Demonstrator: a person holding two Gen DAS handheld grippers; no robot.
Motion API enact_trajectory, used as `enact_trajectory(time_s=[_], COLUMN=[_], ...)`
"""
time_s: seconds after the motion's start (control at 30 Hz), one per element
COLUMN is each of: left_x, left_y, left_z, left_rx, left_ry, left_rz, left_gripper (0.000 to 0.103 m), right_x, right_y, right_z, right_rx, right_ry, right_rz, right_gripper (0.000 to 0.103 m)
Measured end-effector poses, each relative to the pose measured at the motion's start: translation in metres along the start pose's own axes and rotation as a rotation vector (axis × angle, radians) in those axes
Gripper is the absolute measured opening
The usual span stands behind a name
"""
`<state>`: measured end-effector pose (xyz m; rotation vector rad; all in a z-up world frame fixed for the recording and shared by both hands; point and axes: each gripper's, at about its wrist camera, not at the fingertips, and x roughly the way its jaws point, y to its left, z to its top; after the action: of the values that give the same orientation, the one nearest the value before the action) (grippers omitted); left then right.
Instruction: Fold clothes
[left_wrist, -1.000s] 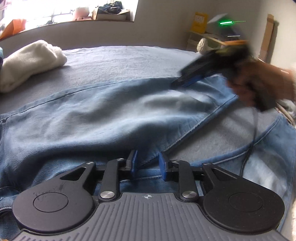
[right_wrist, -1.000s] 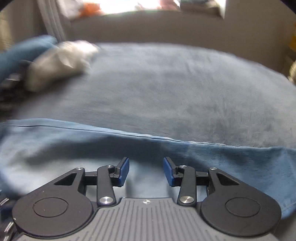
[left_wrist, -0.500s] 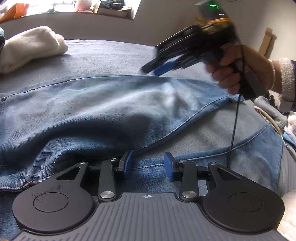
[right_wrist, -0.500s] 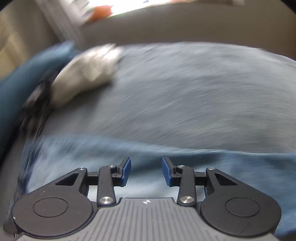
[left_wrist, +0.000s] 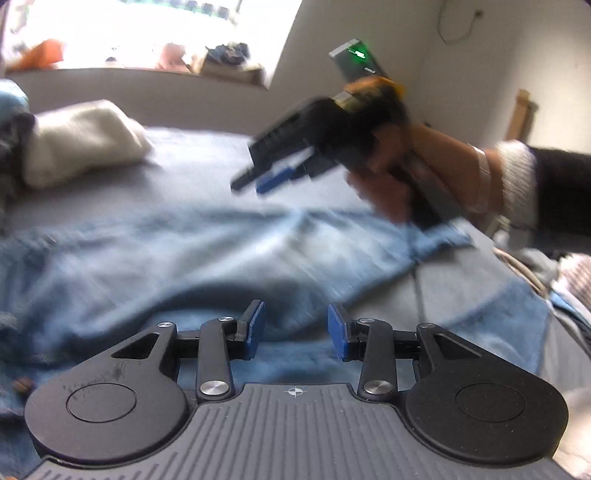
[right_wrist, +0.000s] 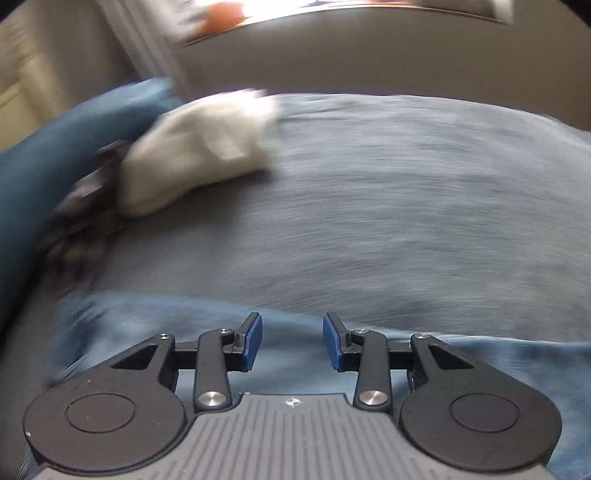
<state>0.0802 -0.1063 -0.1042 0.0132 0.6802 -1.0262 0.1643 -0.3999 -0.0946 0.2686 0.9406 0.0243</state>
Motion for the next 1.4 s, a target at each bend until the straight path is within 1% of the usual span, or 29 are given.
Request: enact_trajectory(time_s=[0.07,0.1,0.13,0.2,0.27,0.3,0.4,0.47,0.5,0.53,0.6,0.73,0.8,0.83,0.87,0.93,0.97,1.0,1.07,1.13,1.27,1.4], left_x=[0.01,0.015,0.019,0.022,0.023,0.024,0.023,0.02,0.02,0.02,0.021,0.022,0.024,0.025,0.025,0.026,0.026,0.026,0.029,0.028,0.028,0.032], left_y=[0.01,0.015,0.019,0.023,0.022,0.021,0.021,0.021,0.022,0.022,0.022,0.019,0.019,0.019,0.019,0.018,0.017,0.016,0.014,0.013,0.016,0.015], left_z=[0.002,0.0,-0.003,-0.009,-0.012,-0.014,-0.017,-0.023,-0.023,-0.023,-0.024,-0.025,-0.024,-0.023,-0.023,-0.023,-0.023,-0.023,-0.023,-0.022,-0.023,-0.021], left_rx=[-0.04,-0.063,-0.089,-0.135,-0.15,-0.146,-0.158,-0.179,-0.186,-0.189,-0.19,-0.17,-0.158,-0.151,-0.146,-0.145,-0.143,-0.137,-0.128,-0.129,-0.129,-0.14], left_ry=[0.052,0.075,0.096,0.115,0.13,0.134,0.145,0.143,0.142,0.141,0.138,0.141,0.142,0.143,0.143,0.143,0.143,0.143,0.144,0.145,0.148,0.151], left_rz=[0.048,0.059,0.062,0.047,0.037,0.035,0.02,0.008,0.004,0.0,-0.002,0.005,0.009,0.012,0.013,0.017,0.02,0.023,0.026,0.027,0.025,0.024], left_gripper=[0.039,0.039,0.039,0.039,0.039,0.039,0.039,0.039,0.039,0.039,0.039,0.039,0.039,0.039,0.039,0.039,0.039,0.039,0.039,0.039,0.039,0.039], right_x=[0.011,0.021,0.032,0.054,0.075,0.078,0.087,0.077,0.069,0.061,0.051,0.07,0.094,0.104,0.109,0.108,0.104,0.099,0.082,0.056,-0.002,-0.027], right_y=[0.023,0.032,0.036,0.043,0.051,0.054,0.049,0.051,0.054,0.058,0.068,0.1,0.11,0.11,0.107,0.094,0.083,0.073,0.05,0.023,-0.045,-0.118], right_z=[-0.004,-0.008,-0.009,-0.012,-0.015,-0.01,0.003,0.008,0.009,0.009,0.007,-0.004,-0.01,-0.009,-0.004,0.008,0.011,0.015,0.016,0.01,-0.012,-0.041], right_rx=[-0.054,-0.059,-0.069,-0.09,-0.11,-0.116,-0.015,0.005,-0.008,-0.016,-0.022,-0.115,-0.133,-0.113,-0.072,0.052,0.129,0.203,0.289,0.353,0.483,0.57], right_ry=[0.086,0.136,0.135,0.132,0.124,0.085,0.075,0.041,0.033,0.031,0.076,0.255,0.284,0.273,0.231,0.117,0.076,0.038,0.004,-0.022,-0.056,-0.051], right_rz=[0.084,0.107,0.079,0.023,-0.033,-0.059,-0.082,-0.074,-0.063,-0.035,0.065,0.197,0.155,0.152,0.155,0.161,0.147,0.132,0.082,0.111,0.099,-0.038], right_gripper=[0.039,0.039,0.039,0.039,0.038,0.038,0.038,0.038,0.039,0.039,0.04,0.04,0.04,0.04,0.039,0.038,0.038,0.04,0.04,0.04,0.04,0.041])
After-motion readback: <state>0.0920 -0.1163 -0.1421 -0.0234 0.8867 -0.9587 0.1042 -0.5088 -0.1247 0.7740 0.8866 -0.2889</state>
